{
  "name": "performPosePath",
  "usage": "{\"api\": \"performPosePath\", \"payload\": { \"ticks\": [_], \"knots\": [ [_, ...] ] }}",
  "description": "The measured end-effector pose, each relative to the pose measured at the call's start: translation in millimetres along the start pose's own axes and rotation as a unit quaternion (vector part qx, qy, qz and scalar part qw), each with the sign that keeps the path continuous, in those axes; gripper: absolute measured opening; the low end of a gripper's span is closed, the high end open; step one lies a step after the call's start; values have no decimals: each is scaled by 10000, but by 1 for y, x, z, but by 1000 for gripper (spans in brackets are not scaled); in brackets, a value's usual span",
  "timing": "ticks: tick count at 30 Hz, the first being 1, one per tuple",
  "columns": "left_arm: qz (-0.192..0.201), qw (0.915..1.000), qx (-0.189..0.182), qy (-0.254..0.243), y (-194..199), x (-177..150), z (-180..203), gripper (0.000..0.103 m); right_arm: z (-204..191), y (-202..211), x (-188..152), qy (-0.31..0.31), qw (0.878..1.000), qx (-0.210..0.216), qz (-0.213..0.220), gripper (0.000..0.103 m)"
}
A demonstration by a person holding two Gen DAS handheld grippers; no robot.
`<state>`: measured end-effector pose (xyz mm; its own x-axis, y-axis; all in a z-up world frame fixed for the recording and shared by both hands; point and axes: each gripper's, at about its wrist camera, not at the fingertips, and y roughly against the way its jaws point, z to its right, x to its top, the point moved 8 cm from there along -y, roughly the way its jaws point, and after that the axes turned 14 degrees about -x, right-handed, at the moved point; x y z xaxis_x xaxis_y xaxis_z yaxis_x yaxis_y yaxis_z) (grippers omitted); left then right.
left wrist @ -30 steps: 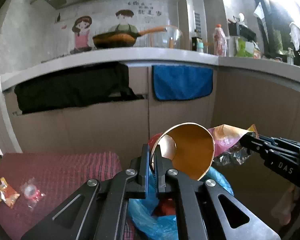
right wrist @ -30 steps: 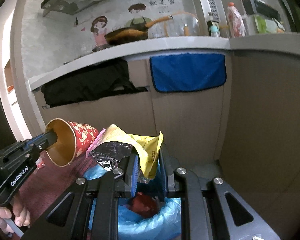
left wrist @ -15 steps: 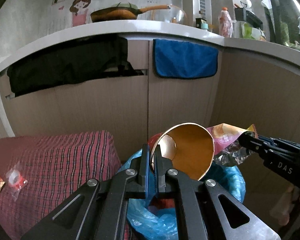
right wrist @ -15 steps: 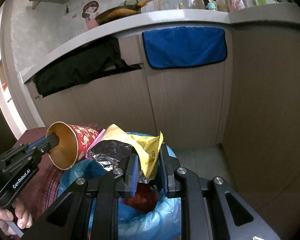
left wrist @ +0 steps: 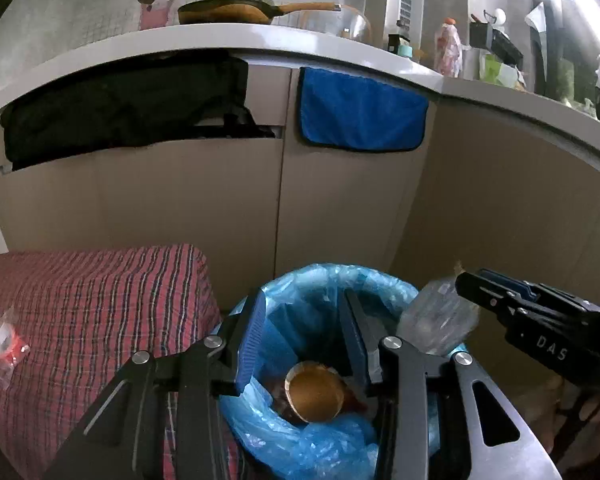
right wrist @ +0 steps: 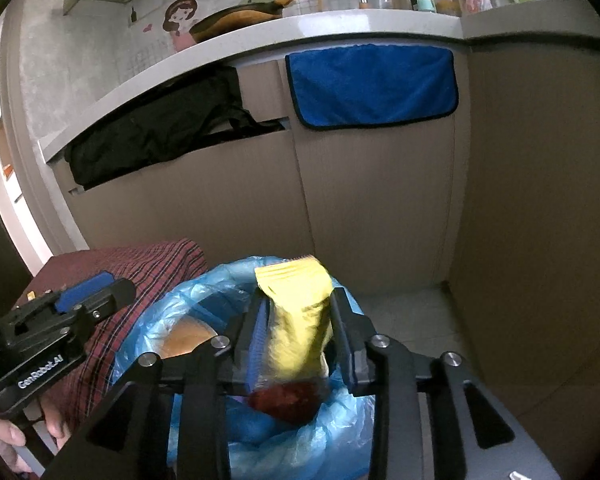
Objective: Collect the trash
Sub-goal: 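Open both tools to drop the snack bag and paper cup into the bin, then move both open tools back toward the table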
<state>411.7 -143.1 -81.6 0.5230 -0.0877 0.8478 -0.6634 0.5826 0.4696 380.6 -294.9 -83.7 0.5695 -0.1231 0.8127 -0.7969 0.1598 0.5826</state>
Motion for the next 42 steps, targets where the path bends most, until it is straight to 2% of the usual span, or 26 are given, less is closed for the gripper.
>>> {"api": "performPosePath", "payload": {
  "ticks": [4,11,17,22,28,32,36,42],
  "knots": [
    [23,9999,69,121,17,5,-6,40,-2,13,6,90,9998,-85,122,36],
    [159,9985,480,229,67,5,-37,40,-24,41,19,248,9991,41,342,36],
    [314,9941,941,442,128,1,-81,40,-80,67,28,588,9960,426,529,38],
    [484,9888,1284,589,180,-4,-121,40,-135,80,25,841,9912,886,513,38],
    [543,9793,1804,744,233,-19,-177,40,-208,87,10,1244,9819,1375,382,39],
    [567,9700,2152,975,268,-38,-218,40,-252,91,-2,1543,9737,1645,330,39],
    [620,9599,2410,1288,301,-58,-257,40,-298,93,-16,1853,9641,1882,260,39],
    [706,9470,2749,1504,341,-82,-299,40,-360,90,-40,2249,9464,2319,-8,39]
  ]
}}
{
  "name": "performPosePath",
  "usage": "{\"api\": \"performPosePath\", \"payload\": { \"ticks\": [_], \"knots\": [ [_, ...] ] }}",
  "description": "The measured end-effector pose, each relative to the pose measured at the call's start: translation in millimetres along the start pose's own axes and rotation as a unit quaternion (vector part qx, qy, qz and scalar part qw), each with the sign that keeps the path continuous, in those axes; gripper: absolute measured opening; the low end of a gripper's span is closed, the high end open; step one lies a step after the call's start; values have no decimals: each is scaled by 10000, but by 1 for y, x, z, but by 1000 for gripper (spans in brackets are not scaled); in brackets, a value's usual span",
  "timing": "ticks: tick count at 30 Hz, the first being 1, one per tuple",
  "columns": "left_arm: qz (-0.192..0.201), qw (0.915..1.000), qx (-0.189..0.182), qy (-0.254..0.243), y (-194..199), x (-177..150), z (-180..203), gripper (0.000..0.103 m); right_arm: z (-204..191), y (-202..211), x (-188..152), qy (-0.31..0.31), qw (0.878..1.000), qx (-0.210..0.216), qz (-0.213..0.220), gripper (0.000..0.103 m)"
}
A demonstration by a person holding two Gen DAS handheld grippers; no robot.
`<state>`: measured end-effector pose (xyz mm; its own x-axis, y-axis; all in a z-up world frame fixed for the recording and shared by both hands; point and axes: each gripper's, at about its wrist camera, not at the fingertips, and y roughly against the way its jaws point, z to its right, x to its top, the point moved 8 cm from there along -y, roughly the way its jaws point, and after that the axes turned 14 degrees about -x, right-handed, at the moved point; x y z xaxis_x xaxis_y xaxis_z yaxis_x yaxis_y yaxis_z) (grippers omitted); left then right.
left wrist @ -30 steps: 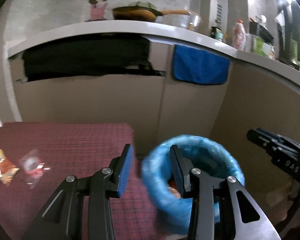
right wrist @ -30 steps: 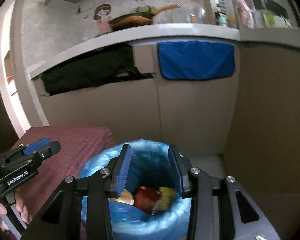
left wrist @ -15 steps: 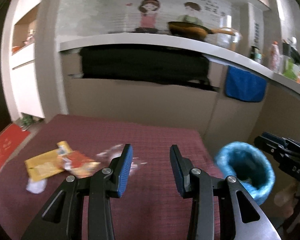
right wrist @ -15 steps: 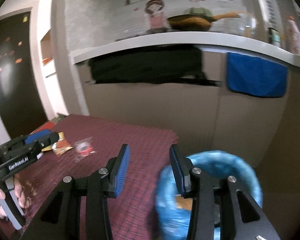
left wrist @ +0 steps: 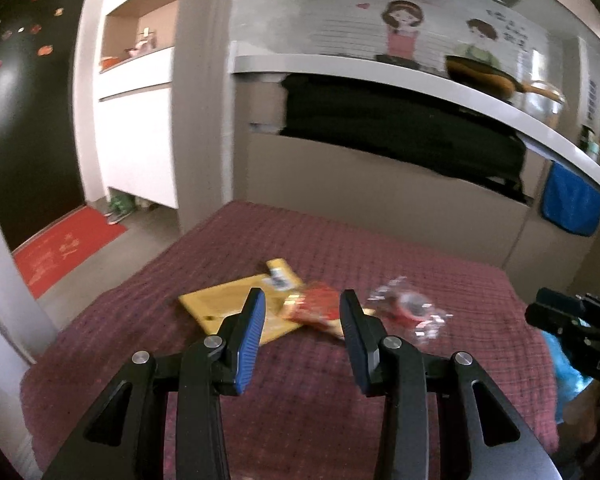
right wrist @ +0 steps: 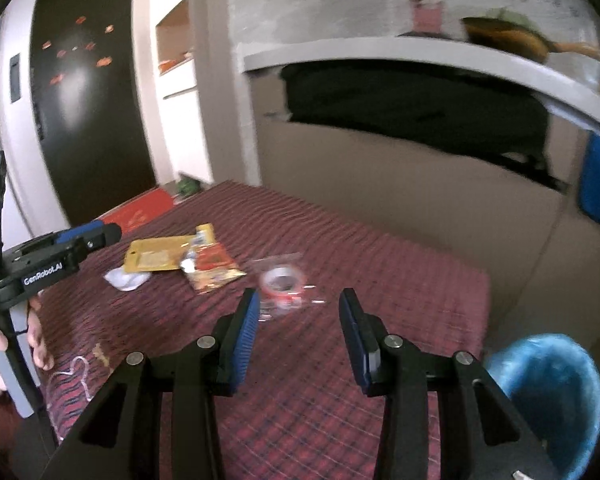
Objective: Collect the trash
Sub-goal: 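Move both open tools back toward the table, then grasp the yellow card package with the left tool while the right tool grasps the red snack packet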
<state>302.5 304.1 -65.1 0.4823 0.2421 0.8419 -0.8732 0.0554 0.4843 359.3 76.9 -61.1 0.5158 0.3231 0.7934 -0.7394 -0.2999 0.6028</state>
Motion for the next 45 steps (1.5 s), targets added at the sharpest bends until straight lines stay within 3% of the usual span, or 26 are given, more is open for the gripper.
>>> {"api": "performPosePath", "payload": {
  "ticks": [4,14,19,24,26,28,30,35,39,45],
  "knots": [
    [-19,9995,244,207,2,-6,-38,40,-35,-22,2,274,9987,340,-253,39],
    [-154,9972,425,600,-3,-14,-95,40,-125,-72,-3,1089,9903,675,-540,38],
    [-213,9947,424,908,-11,-13,-117,40,-158,-105,-4,1473,9841,730,-671,38],
    [-336,9931,275,1089,-32,-12,-125,40,-176,-137,-8,1755,9802,521,-752,36],
    [-417,9914,179,1226,-42,-12,-128,40,-176,-145,-11,1779,9793,455,-847,28],
    [-481,9889,80,1403,-52,-13,-131,40,-170,-144,-11,1689,9803,471,-909,8],
    [-540,9858,15,1591,-60,-15,-134,40,-158,-138,-6,1460,9840,497,-896,4],
    [-679,9744,-70,2142,-80,-23,-142,40,-109,-111,6,1066,9915,318,-679,3],
    [-783,9665,-412,2408,-95,-24,-131,40,-72,-98,4,767,9943,190,-720,3],
    [-551,9789,-707,1838,-98,1,-86,39,-31,-80,-6,452,9967,-33,-675,4]
  ]
}}
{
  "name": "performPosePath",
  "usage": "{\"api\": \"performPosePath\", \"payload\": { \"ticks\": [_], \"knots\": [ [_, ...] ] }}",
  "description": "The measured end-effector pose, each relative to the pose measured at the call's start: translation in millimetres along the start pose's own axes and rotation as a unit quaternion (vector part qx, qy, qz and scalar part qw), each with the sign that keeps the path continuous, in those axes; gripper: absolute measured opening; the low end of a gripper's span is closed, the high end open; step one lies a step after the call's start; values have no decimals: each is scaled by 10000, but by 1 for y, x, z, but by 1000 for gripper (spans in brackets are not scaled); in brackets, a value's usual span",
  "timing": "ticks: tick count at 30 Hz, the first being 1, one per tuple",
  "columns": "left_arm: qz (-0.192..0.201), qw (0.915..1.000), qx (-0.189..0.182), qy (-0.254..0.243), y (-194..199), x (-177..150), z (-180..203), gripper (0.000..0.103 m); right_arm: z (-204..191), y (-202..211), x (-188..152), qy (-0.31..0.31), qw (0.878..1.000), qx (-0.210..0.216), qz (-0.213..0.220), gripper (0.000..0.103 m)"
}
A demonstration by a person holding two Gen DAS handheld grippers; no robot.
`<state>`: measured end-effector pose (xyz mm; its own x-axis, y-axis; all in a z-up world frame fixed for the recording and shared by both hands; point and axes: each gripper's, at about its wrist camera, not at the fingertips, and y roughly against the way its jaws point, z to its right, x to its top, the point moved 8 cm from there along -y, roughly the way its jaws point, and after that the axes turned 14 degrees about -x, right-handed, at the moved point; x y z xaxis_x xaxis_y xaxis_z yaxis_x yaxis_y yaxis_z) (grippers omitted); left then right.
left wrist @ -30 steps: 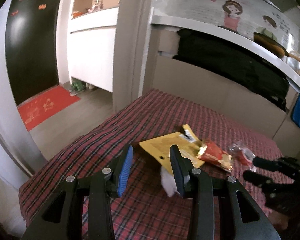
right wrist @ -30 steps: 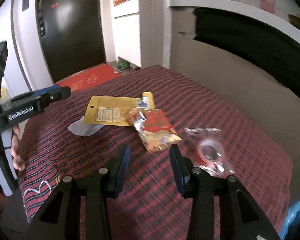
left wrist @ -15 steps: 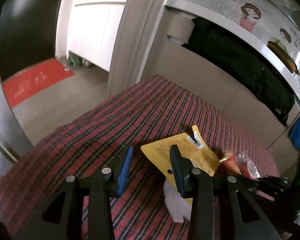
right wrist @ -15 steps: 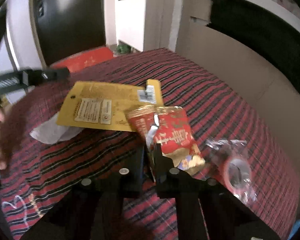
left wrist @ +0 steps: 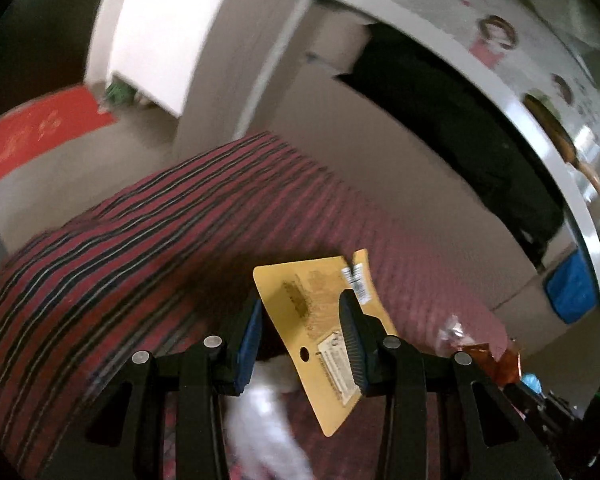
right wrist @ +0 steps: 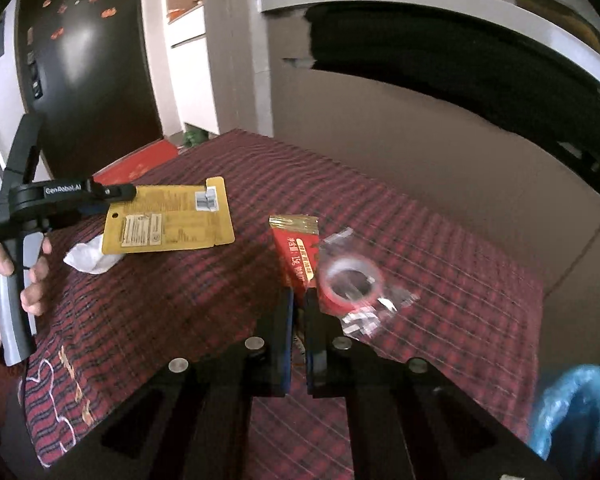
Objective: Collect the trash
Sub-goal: 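Grasp the yellow card package with the left tool while the right tool grasps the red snack packet, then lift the yellow card with the left tool while the right tool holds the red packet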
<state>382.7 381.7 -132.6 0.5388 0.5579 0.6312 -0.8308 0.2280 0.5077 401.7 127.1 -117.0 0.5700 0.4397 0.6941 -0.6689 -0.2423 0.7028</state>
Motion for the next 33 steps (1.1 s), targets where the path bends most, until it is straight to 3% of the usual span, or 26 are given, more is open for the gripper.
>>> {"api": "performPosePath", "payload": {
  "ticks": [2,7,11,20,24,29,33],
  "knots": [
    [-31,9997,-107,-224,-6,-1,19,38,10,7,-6,-119,9999,8,17,4],
    [-243,9969,-232,-714,-24,-12,63,21,29,21,-15,-318,9995,-15,85,4],
    [-138,9953,21,-958,-34,-14,81,4,35,30,-19,-406,9991,-21,122,4],
    [154,9881,207,-1519,-10,-20,106,0,39,29,-31,-313,9994,158,26,6],
    [238,9844,86,-1742,15,-34,115,0,38,15,-37,-345,9990,207,-194,28],
    [26,9842,-226,-1757,34,-59,118,0,47,-4,-36,-452,9984,-166,-311,29],
    [-10,9817,-199,-1896,42,-72,118,0,62,-23,-44,-982,9930,12,-662,29]
  ]
}}
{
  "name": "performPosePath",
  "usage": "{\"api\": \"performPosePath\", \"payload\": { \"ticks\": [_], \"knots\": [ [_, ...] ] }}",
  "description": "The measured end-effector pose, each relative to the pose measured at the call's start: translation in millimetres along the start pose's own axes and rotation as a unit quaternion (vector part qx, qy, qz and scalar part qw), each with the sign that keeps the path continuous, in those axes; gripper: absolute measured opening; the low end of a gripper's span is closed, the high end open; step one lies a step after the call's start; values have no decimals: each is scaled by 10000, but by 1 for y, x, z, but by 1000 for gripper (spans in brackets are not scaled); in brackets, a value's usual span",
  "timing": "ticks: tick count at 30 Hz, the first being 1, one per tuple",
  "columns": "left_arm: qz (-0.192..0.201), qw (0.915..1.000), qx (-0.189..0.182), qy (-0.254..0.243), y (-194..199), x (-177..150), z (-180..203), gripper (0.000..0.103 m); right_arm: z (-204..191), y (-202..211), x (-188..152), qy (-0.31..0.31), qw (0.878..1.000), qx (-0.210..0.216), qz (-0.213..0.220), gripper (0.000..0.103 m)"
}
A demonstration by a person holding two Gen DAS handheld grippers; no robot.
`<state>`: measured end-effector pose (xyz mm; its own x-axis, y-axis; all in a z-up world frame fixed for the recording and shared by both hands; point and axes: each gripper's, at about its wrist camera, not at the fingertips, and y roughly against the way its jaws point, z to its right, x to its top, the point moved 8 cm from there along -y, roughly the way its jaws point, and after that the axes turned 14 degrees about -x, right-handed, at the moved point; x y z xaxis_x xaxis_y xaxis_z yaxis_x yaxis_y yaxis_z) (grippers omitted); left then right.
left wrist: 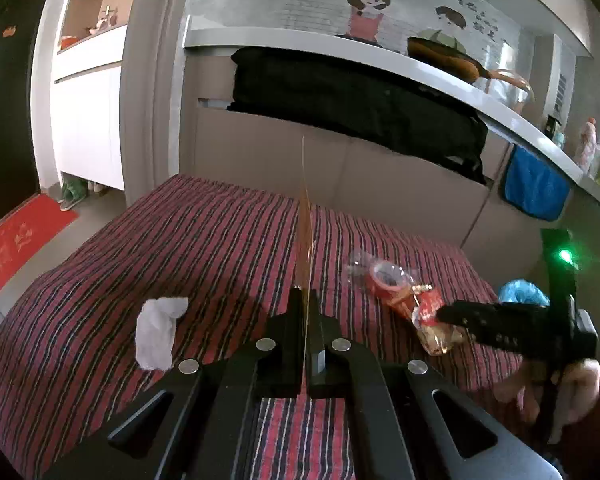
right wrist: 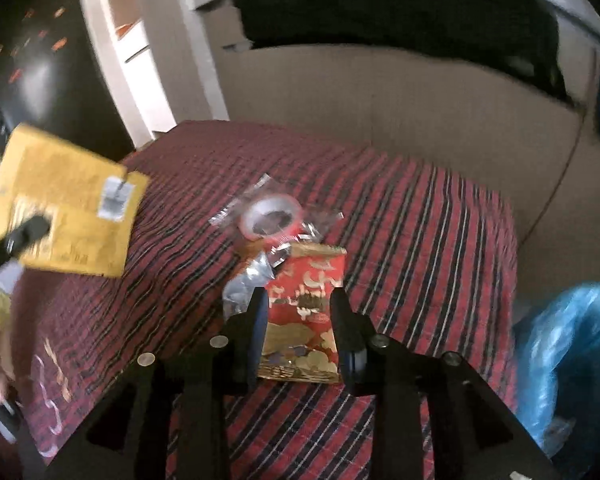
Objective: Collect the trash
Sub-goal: 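Lift the yellow card with the left tool while the right tool holds the red packet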
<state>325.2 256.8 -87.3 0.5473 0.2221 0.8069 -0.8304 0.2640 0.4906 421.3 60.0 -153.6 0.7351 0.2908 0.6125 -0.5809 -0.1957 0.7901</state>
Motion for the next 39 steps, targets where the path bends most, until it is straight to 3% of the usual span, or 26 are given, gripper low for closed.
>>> {"api": "performPosePath", "payload": {
  "ticks": [7,15,18,21,23,24,25,30,39],
  "knots": [
    [-12,10000,3,-96,2,-5,3,0,4,-22,-10,-451,9977,236,-451,32],
    [-49,10000,-14,-65,3,-9,2,1,-27,-26,-11,300,9988,-228,-311,55],
    [-73,10000,-12,-51,4,-9,0,3,-37,-29,-12,643,9964,-499,-236,55],
    [-56,10000,-29,-71,7,-9,-1,4,-39,-30,-11,499,9974,-448,-275,54],
    [-33,10000,-33,-76,9,-9,-1,6,-36,-28,-9,301,9987,-293,-277,50],
    [-27,10000,-32,-67,10,-9,-1,7,-34,-28,-8,249,9990,-233,-277,37],
    [-22,10000,-38,-44,10,-9,-2,9,-33,-27,-9,217,9991,-171,-317,30],
    [79,9999,-66,43,17,-4,-5,10,-20,-19,-6,218,9994,-101,-268,11],
    [200,9997,99,137,34,1,-11,3,-28,16,-4,582,9979,-160,246,6]
  ]
}}
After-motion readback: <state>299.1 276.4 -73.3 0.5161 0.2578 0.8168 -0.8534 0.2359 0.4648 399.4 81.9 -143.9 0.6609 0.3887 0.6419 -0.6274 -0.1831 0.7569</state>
